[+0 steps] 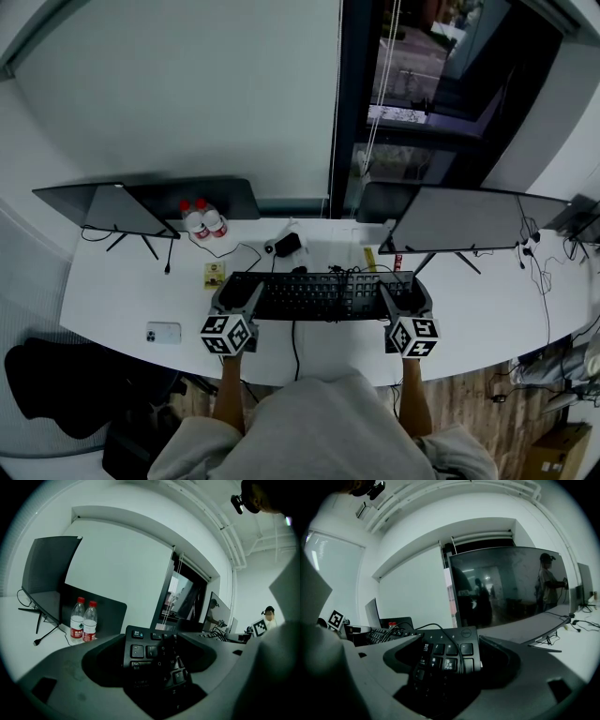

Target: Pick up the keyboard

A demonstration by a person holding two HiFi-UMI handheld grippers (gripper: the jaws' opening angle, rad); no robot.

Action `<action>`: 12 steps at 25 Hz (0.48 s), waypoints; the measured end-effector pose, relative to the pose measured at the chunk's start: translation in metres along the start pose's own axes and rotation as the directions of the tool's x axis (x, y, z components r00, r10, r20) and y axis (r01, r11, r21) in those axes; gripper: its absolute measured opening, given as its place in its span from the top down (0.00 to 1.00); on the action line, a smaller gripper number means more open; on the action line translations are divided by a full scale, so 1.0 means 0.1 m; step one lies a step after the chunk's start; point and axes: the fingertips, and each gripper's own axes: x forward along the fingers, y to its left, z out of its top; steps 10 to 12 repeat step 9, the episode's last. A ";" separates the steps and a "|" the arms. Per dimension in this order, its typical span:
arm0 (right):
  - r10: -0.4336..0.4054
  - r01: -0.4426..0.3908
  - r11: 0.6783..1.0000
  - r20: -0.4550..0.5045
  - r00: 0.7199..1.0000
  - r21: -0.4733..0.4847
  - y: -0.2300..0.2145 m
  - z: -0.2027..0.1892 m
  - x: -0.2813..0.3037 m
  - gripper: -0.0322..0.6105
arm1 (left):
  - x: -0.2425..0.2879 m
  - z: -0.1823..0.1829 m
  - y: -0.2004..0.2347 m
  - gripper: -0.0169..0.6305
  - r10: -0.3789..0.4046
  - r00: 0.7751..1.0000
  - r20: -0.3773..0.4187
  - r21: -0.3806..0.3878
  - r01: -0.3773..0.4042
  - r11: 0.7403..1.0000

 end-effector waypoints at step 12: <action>0.003 -0.003 1.000 -0.008 1.000 -0.002 0.00 -0.03 -0.01 0.37 | -0.03 -0.05 0.00 0.48 0.010 1.000 -0.008 -0.008 -0.010 1.000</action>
